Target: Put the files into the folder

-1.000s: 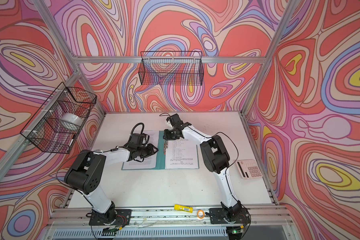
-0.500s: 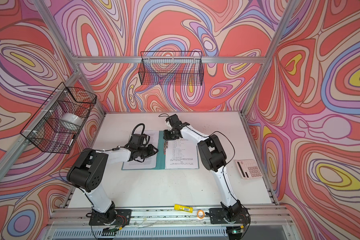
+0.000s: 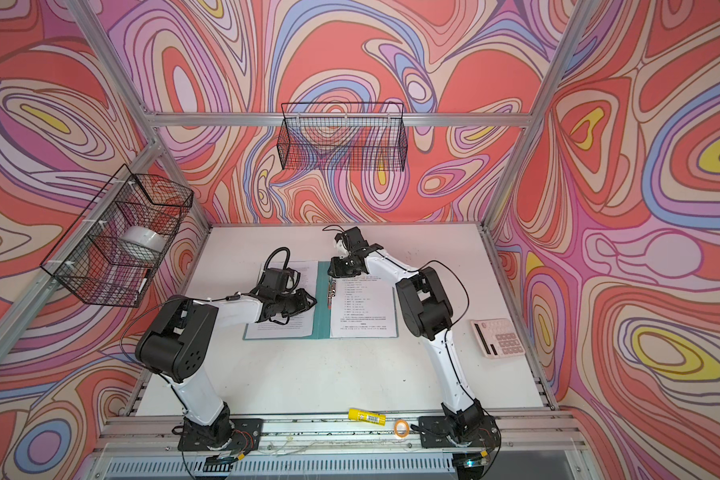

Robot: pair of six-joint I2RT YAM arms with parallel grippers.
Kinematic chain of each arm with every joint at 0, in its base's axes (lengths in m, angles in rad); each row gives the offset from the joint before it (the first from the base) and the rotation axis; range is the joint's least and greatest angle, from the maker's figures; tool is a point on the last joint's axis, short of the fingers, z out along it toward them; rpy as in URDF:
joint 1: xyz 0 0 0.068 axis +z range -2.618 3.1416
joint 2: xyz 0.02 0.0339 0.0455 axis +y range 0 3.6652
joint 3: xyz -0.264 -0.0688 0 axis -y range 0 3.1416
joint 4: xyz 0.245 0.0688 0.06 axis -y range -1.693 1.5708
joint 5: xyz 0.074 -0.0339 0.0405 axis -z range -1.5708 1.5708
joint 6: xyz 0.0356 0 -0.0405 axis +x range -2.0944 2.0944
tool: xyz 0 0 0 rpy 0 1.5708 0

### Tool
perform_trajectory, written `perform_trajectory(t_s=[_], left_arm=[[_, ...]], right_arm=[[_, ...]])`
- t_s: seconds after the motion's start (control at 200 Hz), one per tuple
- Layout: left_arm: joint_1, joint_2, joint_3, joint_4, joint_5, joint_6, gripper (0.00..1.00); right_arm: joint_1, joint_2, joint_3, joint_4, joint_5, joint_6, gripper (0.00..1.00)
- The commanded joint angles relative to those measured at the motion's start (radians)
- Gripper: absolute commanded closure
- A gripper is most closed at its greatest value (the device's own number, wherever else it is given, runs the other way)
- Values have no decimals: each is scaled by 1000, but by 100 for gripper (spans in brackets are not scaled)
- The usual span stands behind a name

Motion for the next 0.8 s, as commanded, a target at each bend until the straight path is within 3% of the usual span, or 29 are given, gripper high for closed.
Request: perform_trajectory(t_s=[0.0,0.791], left_arm=[[3,22,-9,10,-1,8,72],[2,45,-23,39,12,0,74]], right_arm=[[-4,25,20,33,-48,-12,65],[-16,112,99,-1,-102,-38,66]])
